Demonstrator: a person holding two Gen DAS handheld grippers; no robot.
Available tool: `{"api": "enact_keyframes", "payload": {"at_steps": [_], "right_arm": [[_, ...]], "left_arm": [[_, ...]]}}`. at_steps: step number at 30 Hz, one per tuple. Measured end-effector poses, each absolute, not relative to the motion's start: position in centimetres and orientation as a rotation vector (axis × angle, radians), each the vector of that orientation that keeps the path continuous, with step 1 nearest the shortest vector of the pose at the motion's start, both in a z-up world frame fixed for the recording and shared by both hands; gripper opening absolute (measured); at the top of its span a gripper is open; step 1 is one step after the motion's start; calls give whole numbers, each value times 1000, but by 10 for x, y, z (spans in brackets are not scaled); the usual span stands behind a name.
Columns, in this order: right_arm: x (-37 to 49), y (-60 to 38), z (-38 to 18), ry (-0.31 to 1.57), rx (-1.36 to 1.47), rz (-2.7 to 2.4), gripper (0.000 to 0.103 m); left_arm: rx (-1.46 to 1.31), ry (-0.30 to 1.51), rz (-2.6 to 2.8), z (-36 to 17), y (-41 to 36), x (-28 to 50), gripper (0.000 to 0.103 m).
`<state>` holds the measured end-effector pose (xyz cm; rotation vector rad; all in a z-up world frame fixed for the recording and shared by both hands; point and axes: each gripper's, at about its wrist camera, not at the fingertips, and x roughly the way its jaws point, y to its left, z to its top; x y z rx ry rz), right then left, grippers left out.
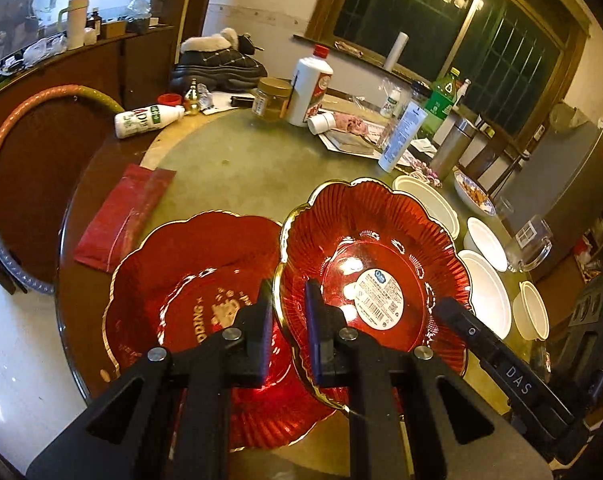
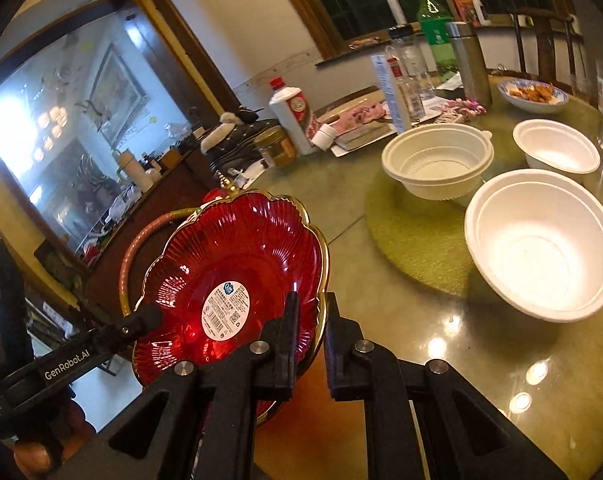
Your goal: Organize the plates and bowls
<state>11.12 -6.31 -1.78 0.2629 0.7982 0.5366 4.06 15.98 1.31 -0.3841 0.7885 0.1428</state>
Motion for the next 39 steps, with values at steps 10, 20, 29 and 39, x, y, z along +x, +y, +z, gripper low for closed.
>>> {"api": "enact_keyframes", "payload": {"at_steps": [10,20,29,39], "right_arm": [[88,-49,-11,793,205,555,10],[79,-23,-10,800,157,587,10],[76,-2,-12,798,123,607,10],[78,11,-19,801,96,607,10]], "left_arm": [[-408,766,166,5,170,13,12],[-426,753,209,1,190,-5,12],[-436,738,244,-4,205,-14,12],[-433,756,275,-15,213,-10,12]]}}
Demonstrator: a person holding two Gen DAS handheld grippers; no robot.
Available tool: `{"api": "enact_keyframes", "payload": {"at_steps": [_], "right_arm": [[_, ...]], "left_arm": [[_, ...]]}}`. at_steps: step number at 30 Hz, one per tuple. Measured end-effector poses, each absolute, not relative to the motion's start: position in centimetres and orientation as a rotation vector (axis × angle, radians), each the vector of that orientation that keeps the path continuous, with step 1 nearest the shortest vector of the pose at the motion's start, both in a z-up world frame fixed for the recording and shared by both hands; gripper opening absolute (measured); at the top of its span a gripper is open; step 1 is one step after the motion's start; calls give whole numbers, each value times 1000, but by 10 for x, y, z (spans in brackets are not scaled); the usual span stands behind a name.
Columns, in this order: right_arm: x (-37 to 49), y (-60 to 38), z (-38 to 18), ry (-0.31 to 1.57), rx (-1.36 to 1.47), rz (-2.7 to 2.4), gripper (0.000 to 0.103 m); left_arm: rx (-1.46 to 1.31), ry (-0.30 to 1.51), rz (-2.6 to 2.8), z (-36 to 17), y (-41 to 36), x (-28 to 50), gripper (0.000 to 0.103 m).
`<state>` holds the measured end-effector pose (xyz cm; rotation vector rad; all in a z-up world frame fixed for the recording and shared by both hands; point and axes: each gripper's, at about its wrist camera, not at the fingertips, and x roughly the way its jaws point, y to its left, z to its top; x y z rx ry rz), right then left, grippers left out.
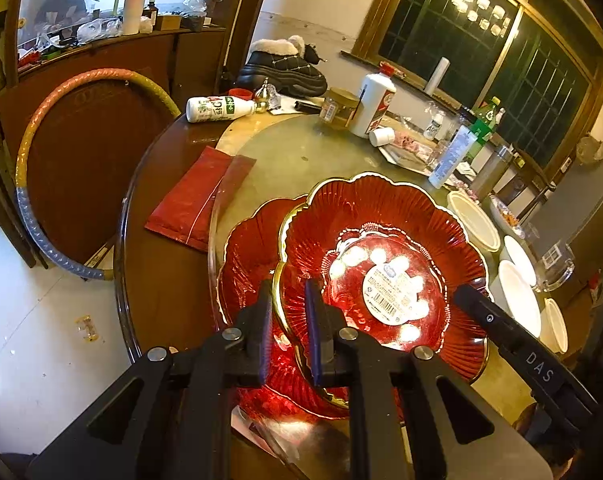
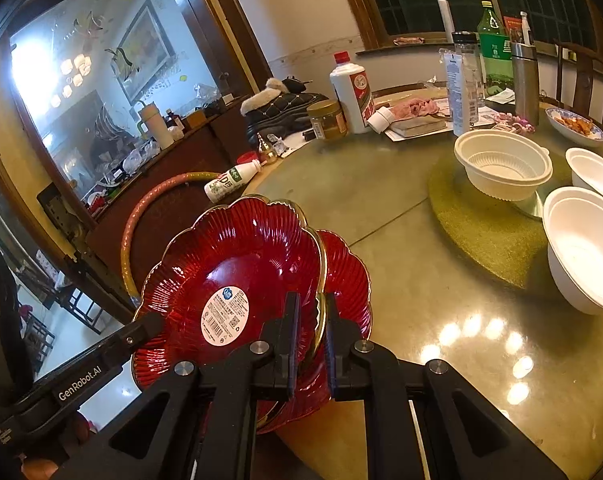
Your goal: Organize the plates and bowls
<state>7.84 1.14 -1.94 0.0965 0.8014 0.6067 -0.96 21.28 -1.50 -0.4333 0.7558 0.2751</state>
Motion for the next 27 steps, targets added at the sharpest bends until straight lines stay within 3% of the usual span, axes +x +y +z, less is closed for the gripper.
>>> {"api": "enact_keyframes", "payload": {"at_steps": [27], "right_arm": [[109,30,-52,901,46,578,11]], "left_arm": [[-379,850,343,-43,213,19,13]]}}
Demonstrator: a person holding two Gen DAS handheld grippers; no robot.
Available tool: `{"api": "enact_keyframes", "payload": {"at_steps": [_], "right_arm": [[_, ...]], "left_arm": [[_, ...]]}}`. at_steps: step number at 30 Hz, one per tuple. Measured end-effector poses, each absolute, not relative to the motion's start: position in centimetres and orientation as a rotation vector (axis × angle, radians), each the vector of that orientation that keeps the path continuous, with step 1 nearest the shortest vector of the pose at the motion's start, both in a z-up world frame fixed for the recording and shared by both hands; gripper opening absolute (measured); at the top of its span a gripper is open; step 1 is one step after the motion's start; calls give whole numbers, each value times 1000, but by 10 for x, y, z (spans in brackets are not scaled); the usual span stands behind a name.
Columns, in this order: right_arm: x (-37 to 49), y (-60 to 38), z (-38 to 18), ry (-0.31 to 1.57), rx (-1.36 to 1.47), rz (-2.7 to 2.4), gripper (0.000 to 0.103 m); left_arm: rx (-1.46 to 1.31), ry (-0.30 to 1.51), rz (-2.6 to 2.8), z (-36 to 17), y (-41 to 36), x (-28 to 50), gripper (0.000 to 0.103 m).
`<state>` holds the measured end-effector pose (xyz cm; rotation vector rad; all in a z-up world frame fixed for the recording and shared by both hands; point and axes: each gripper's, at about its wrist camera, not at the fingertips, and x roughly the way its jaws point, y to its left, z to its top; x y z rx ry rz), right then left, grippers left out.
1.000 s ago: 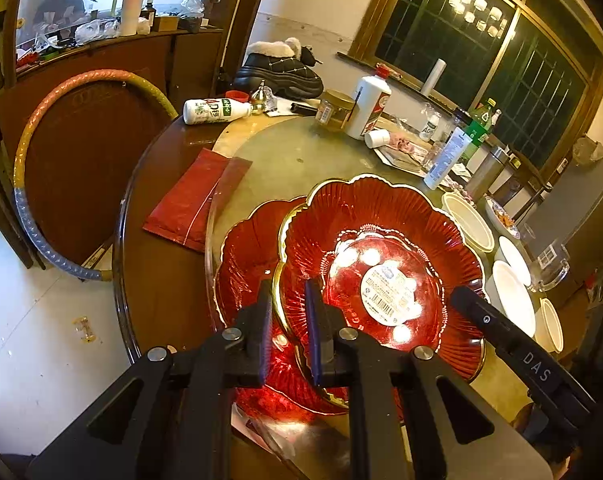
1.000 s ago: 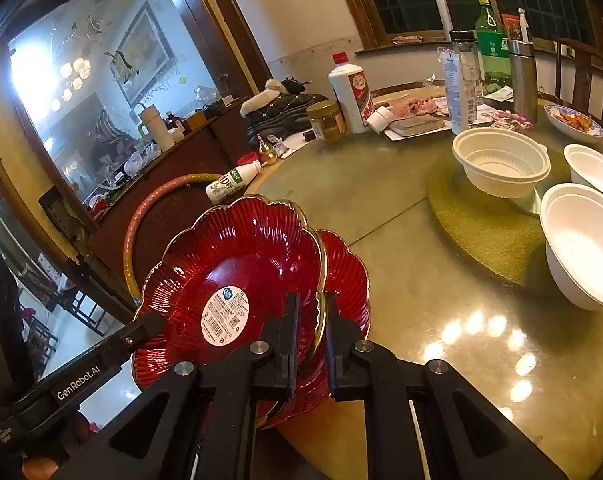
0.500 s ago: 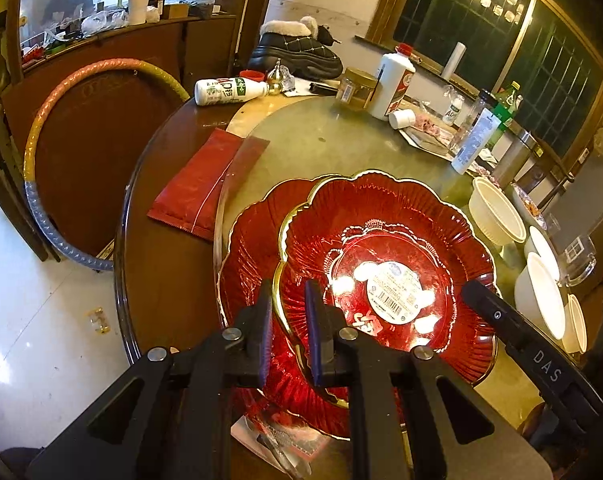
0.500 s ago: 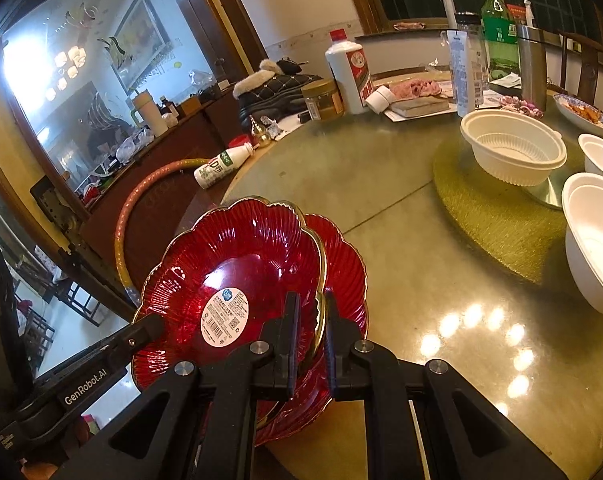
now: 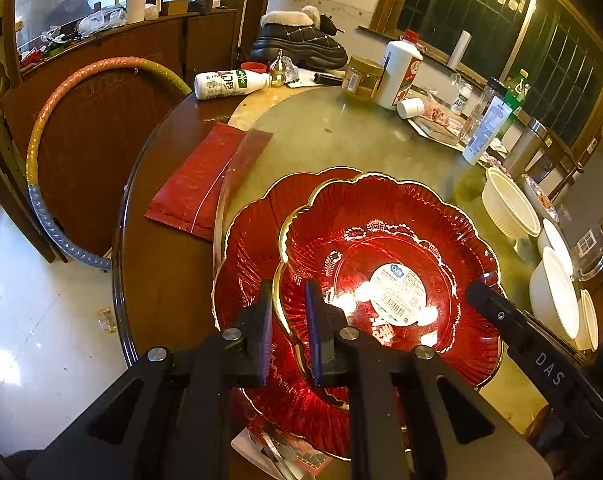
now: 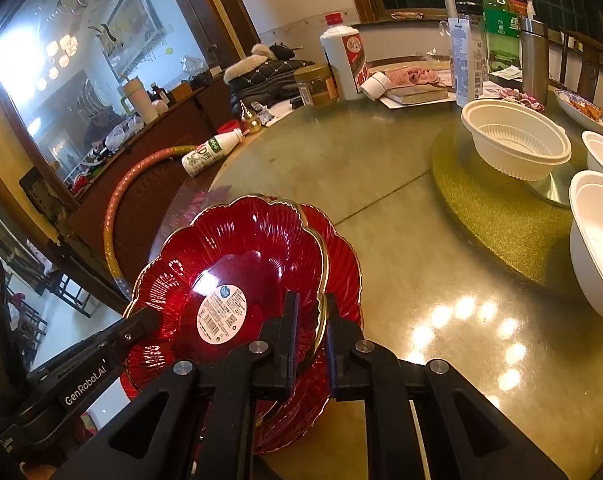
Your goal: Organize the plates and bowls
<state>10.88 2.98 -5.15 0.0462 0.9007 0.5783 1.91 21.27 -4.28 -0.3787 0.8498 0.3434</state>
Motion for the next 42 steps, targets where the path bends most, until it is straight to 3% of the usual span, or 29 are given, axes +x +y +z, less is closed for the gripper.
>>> {"api": "enact_keyframes", "payload": {"at_steps": [24,33,37,39,41,42], "right_arm": [[112,47,-60,940,-40,549,14],[108,53,-59,945,-85,549,21],[106,53,-56,938,-93,546,31],[104,51,-52,930,-80,564,45],[99,49,-46,902,-78,566,63],[97,47,-43,884,-75,572,65]], "left_arm": [[-339,889,386,-50,213,27,14],[-351,848,414,-42,216,19,13],[-364,825,427,-36,218,15,14],[-385,813,430,-32,220,12,21],[-409,787,426,-25,220,8,54],[-426,767,417,-22,220,5,62]]}}
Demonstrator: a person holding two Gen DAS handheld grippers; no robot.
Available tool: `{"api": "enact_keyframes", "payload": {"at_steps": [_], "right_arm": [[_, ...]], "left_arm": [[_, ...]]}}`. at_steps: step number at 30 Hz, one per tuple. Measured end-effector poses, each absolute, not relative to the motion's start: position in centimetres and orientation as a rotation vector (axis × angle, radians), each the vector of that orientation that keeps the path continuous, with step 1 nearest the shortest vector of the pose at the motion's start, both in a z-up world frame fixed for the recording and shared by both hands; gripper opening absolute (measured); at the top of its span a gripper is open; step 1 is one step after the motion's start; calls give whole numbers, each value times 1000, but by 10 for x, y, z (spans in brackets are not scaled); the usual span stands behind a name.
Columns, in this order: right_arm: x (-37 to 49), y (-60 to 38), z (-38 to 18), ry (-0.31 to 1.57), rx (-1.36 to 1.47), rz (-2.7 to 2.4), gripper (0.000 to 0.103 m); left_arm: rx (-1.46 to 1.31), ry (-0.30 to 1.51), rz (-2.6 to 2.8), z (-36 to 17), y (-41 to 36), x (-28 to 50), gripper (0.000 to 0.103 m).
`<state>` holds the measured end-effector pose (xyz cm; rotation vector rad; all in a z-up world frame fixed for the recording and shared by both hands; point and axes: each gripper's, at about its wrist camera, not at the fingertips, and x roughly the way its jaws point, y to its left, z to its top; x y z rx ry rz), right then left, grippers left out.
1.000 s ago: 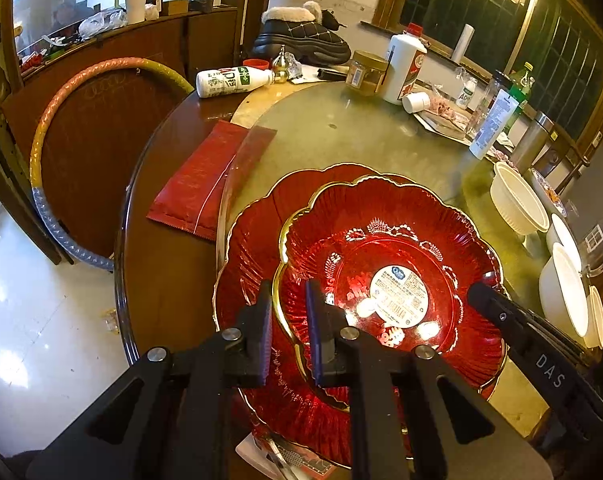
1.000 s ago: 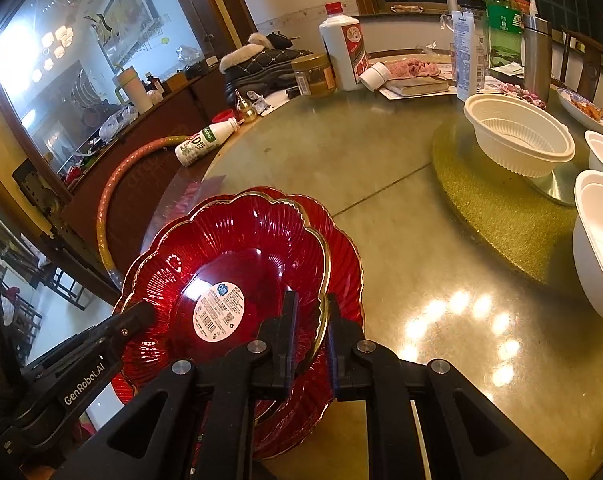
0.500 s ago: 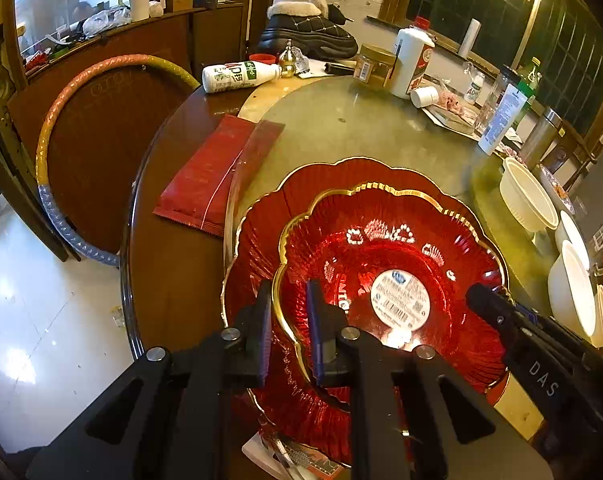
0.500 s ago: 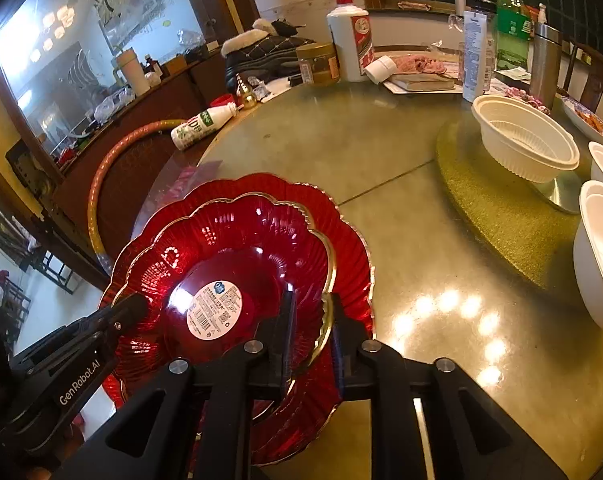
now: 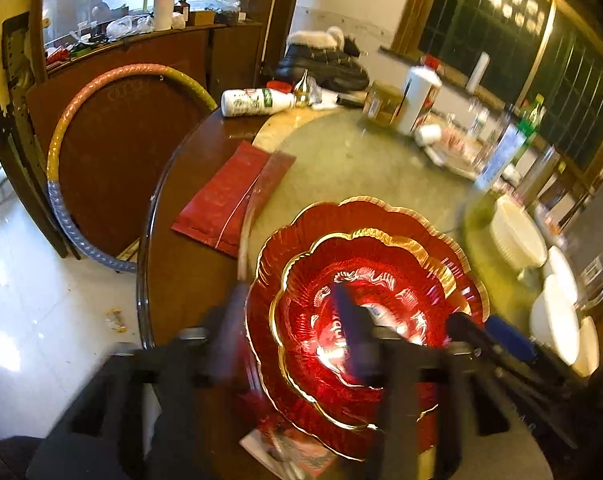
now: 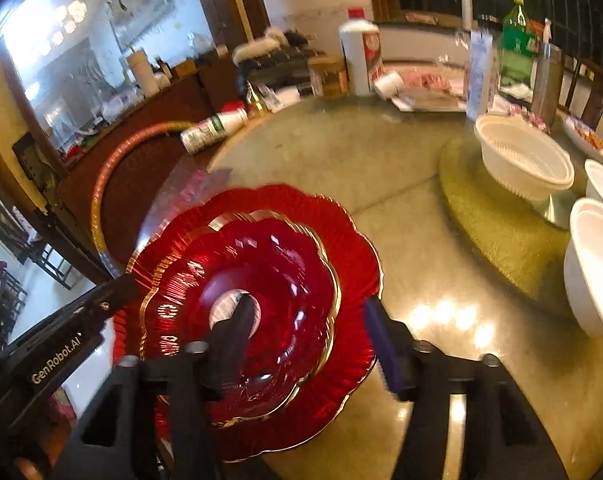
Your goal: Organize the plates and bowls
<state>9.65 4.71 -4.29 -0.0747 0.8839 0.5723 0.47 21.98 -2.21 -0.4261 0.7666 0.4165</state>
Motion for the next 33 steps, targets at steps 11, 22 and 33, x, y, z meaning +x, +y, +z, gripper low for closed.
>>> {"api": "enact_keyframes", "payload": {"at_steps": [11,22,33], "right_arm": [[91,-35,-19,843,153,542,83],[104,-174,-12,861,348,391,84],[161,-280,-41,909,558,216,83]], "left_arm": [[-380,658,206,12,161,4,83],[-345,808,-81,8,56,69,83],[-360,934,-119,-23,-15,132,83]]}}
